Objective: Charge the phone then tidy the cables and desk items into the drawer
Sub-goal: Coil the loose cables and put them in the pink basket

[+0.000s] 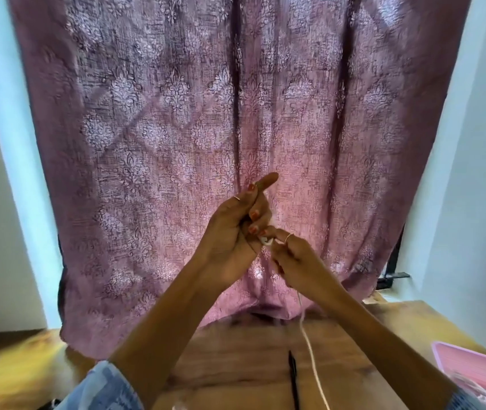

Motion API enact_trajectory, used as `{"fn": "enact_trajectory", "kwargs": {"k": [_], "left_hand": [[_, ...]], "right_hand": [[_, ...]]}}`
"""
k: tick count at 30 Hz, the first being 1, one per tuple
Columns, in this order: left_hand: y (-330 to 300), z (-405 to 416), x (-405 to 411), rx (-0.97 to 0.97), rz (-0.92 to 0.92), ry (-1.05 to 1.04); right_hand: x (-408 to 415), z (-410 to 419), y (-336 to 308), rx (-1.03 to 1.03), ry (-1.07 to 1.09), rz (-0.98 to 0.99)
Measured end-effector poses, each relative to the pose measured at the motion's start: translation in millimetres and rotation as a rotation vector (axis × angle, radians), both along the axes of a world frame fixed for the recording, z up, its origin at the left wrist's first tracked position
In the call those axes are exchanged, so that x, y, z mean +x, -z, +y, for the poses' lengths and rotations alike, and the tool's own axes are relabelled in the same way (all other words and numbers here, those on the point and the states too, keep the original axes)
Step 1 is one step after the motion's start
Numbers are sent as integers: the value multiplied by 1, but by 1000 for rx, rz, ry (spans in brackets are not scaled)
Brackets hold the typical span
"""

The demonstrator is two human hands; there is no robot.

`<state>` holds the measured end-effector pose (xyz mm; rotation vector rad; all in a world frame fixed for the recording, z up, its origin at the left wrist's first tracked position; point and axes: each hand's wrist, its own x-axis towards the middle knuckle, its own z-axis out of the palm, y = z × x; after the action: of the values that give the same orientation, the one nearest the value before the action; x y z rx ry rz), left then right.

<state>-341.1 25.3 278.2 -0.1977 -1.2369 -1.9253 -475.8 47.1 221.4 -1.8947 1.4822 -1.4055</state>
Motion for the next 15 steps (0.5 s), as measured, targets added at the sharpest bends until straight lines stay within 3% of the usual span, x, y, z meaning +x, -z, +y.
{"fn": "enact_trajectory", "kwargs": {"k": [5,10,15], "left_hand": [[7,-3,5,-56,-60,-274],[11,-3,11,-430,-307,-641],[21,-8,17,-675,-568,-836]], "right_hand": [[14,17,-8,138,-127,159],[19,30,-17,69,-44,396],[25,44,-32,3,57,416]]}}
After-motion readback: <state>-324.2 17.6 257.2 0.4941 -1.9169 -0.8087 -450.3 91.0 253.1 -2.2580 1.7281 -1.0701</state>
